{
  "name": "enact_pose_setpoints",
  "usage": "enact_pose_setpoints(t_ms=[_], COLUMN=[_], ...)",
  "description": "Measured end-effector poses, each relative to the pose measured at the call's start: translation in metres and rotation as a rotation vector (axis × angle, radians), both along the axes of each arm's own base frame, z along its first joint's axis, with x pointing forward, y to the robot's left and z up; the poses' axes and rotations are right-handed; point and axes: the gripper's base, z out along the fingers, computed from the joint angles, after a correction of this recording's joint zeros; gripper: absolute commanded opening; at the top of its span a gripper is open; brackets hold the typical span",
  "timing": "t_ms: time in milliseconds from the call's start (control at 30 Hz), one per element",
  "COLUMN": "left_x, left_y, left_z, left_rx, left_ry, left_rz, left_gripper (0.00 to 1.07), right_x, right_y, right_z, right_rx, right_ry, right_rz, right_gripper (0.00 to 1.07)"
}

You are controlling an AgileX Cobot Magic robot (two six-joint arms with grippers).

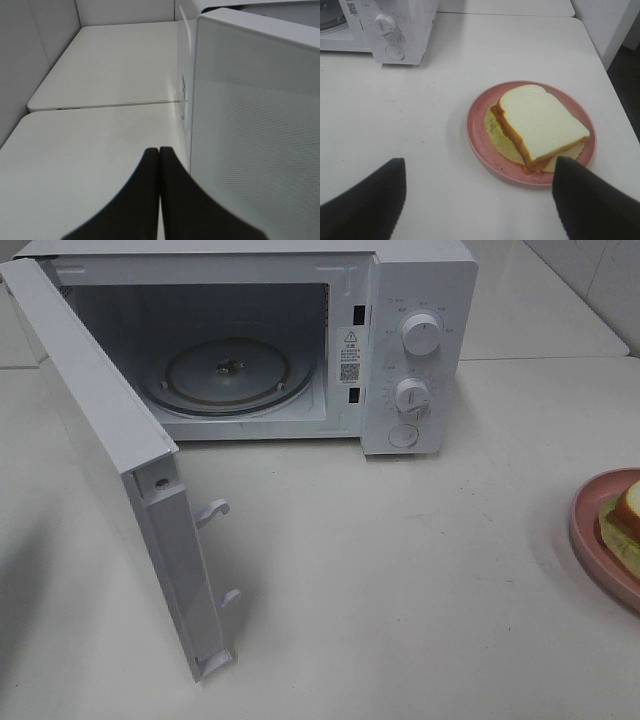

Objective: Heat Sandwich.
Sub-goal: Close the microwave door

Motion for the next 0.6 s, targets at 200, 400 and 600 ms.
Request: enact_pose_setpoints(t_ms=[200, 400, 600], left_x=[0.013, 0.028, 0.036], left_y=[-0.01, -0.023, -0.031], left_z=[-0.016, -0.026, -0.028], left_rx=[-0.019, -0.02, -0.057], left_ry=[-0.023, -0.039, -0.02], left_rz=[-0.11, -0.262, -0.32], left_gripper=[0.0, 0.0, 0.0], right_x=[0.0, 0.0, 0.0], right_y=[0.0, 0.0, 0.0], right_z=[0.0, 0.0, 0.0], right_rx=[0.0, 0.0, 0.0], right_ry=[0.0, 0.0, 0.0], right_rz=[0.0, 0.0, 0.0], right_gripper=[0.76, 0.76, 0.76])
